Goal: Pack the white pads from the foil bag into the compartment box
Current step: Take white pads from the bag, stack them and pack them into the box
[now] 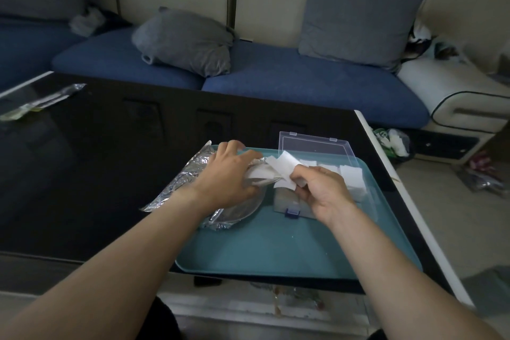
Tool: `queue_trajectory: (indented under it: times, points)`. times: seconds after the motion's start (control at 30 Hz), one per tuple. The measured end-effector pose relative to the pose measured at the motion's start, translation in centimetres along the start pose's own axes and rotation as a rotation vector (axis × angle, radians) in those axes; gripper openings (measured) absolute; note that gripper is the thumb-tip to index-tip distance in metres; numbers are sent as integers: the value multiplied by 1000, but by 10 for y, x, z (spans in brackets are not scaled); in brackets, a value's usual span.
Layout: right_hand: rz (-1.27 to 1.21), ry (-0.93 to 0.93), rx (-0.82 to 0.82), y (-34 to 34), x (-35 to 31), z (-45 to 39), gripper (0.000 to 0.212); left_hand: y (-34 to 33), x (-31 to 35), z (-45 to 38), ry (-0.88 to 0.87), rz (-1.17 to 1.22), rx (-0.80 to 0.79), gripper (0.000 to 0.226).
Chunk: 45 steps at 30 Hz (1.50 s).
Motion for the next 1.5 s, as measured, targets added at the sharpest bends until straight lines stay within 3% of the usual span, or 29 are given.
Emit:
queue_trajectory:
  times: [0.2,0.4,0.53,0.67,0.77,1.0,1.1,1.2,1.3,1.43,1.5]
  points:
    - [-91,-36,-53,2,-7,5,11,12,24,0,-145,-1,190,24]
    - [-446,-79,-214,-1,-23,19,8,25,44,6,-236,100,350,18]
    - [-691,-29,-308,0,-38,25,23,32,37,14,17,537,384,15]
    - [-542,87,-314,-1,-46,29,14,15,35,15,217,1411,208,9]
    - [-389,134,-279,0,-43,27,16,5,38,11,231,1684,59,18]
    - [64,231,7,11,-34,26,24,-7,55,13,137,1703,-229,35]
    - [241,275,28,9,-37,30,22,-9,58,15,145,1752,-353,35]
    - [322,319,-15,5,-39,34,23,-10,45,13,235,1686,-180,21]
    - [245,304,15,11,-41,32,22,-9,30,12,300,1569,-11,12]
    - [-4,213,-75,11,-44,31,19,0,20,11,227,1391,108,14]
    - [-15,167,-183,3,-43,34,23,4,22,13,201,1392,148,16]
Point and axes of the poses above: each hand's wrist, its own z-axis away from the middle knuckle, its own y-axis out of the back of the hand, x = y × z, the point moved 7 cm from there along -z, towards the middle knuckle, and after that the axes turned 5 degrees about -x, right-handed, at the moved point
